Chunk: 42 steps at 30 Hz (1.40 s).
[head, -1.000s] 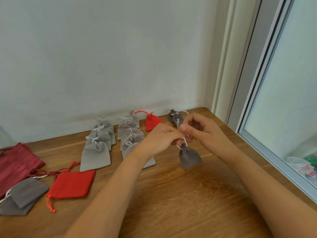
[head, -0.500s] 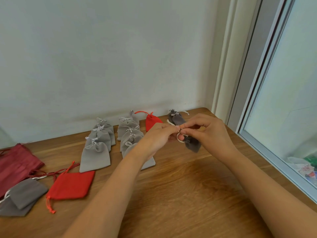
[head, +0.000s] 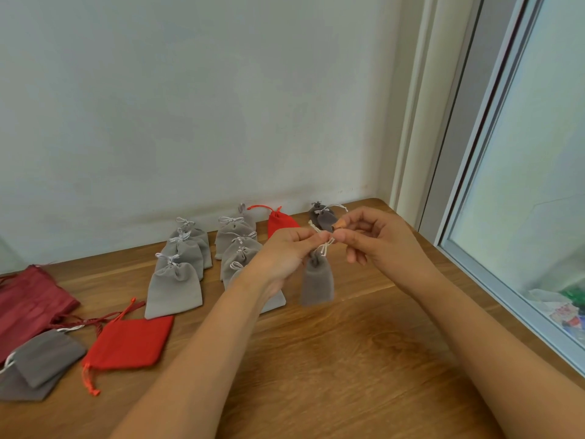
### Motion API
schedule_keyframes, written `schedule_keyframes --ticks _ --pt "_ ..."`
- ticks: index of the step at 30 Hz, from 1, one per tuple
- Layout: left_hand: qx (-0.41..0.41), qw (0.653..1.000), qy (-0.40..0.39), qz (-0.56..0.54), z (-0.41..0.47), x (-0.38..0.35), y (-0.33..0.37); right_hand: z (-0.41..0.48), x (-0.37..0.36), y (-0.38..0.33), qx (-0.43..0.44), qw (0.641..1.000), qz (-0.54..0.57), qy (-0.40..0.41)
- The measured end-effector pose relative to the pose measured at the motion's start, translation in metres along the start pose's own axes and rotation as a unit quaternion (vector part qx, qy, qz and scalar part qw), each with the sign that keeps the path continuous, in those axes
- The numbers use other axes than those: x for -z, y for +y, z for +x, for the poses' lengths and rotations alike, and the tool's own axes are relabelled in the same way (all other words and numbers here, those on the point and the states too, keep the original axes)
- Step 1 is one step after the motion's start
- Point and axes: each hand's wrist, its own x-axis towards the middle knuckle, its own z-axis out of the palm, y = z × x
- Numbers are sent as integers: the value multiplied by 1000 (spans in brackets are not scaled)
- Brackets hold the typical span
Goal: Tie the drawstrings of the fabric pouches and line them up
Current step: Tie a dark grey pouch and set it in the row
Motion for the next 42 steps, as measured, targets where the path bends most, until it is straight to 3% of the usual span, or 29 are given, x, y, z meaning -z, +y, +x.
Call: schedule_keyframes --ticks 4,6,11,14,21,29,33,38,42 --pt "-67 992 81 75 2 -8 -1 0 -3 0 -36 999 -8 -8" --pt "-61 992 102 46 1 -12 1 -1 -3 2 -51 998 -44 2" --pt "-49 996 80 -2 -3 -15 5 -1 -5 8 -85 993 -69 37" --pt "-60 997 41 -17 -3 -13 6 -1 -4 8 -85 993 -80 10" --pt "-75 997 18 14 -3 -6 6 -3 -6 5 -59 993 -89 41" --pt "-35 989 38 138 1 4 5 -6 -11 7 9 956 -276 96" --pt "18 998 28 61 0 10 5 -7 -11 3 40 970 -231 64" --pt "106 992 -27 -68 0 18 6 -8 -9 5 100 956 -273 35" --pt "107 990 -43 -82 1 19 8 -7 -7 7 128 953 -273 33"
